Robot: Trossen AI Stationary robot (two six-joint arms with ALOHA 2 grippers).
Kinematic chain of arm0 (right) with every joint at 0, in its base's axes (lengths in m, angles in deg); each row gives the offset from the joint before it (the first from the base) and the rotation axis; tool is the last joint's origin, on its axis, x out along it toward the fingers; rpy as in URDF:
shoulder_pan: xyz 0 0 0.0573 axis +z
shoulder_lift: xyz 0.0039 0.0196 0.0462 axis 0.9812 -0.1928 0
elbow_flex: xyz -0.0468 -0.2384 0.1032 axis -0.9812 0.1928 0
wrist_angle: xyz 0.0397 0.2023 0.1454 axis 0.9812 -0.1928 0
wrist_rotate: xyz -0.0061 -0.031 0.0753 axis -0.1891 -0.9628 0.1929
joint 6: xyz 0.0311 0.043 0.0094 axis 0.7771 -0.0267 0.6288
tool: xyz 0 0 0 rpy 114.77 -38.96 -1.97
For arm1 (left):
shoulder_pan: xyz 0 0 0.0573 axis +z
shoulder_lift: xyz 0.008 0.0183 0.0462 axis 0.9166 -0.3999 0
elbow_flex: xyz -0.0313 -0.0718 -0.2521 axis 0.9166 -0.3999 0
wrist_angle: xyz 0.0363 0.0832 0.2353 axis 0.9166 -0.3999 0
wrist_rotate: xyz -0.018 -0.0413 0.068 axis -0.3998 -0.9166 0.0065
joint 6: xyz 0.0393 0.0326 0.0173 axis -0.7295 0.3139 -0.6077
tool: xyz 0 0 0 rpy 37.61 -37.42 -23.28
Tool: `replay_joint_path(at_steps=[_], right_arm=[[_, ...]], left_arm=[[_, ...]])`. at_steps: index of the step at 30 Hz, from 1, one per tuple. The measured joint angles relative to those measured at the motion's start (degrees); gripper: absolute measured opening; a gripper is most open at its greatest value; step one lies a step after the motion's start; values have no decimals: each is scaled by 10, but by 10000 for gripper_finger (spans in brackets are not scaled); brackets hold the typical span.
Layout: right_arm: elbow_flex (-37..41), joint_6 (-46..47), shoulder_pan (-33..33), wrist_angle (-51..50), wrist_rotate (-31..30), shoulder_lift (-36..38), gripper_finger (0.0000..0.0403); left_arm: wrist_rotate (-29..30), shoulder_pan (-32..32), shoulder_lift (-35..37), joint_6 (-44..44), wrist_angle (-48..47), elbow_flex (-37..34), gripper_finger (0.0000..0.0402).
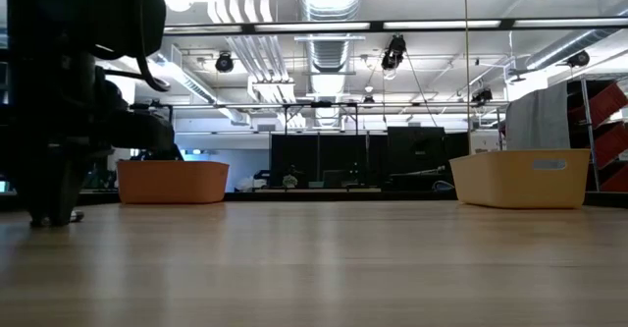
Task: Sort batteries
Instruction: Put the silver battery into the orange bin
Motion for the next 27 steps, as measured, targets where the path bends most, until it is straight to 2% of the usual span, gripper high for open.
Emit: replay_joint_path(at_steps=[5,7,9,13,16,19,21,27], right_arm=[[-9,-33,0,-2,34,17,146],[-17,-55,0,-1,35,28,143],[-28,-85,-4,-1,30,39,139],[-44,-145,-14,0,4,58,133],[-46,-199,-21,-1,-8,70,127],[-44,-251,-33,-5,-8,76,121],[-44,-267,-45,-17,-15,78,118],[-43,-302,-92,-56,-83,78,126]], left_arm=[[4,1,17,-24,-15,0,22],[24,3,32,-24,-29,-1,16],[71,7,52,-24,-51,-6,11],[101,46,99,-38,-70,-7,8],[117,93,143,-90,-74,0,8],[144,164,185,-176,-104,25,7],[142,233,208,-266,-126,51,7],[151,505,230,-542,-157,130,6]])
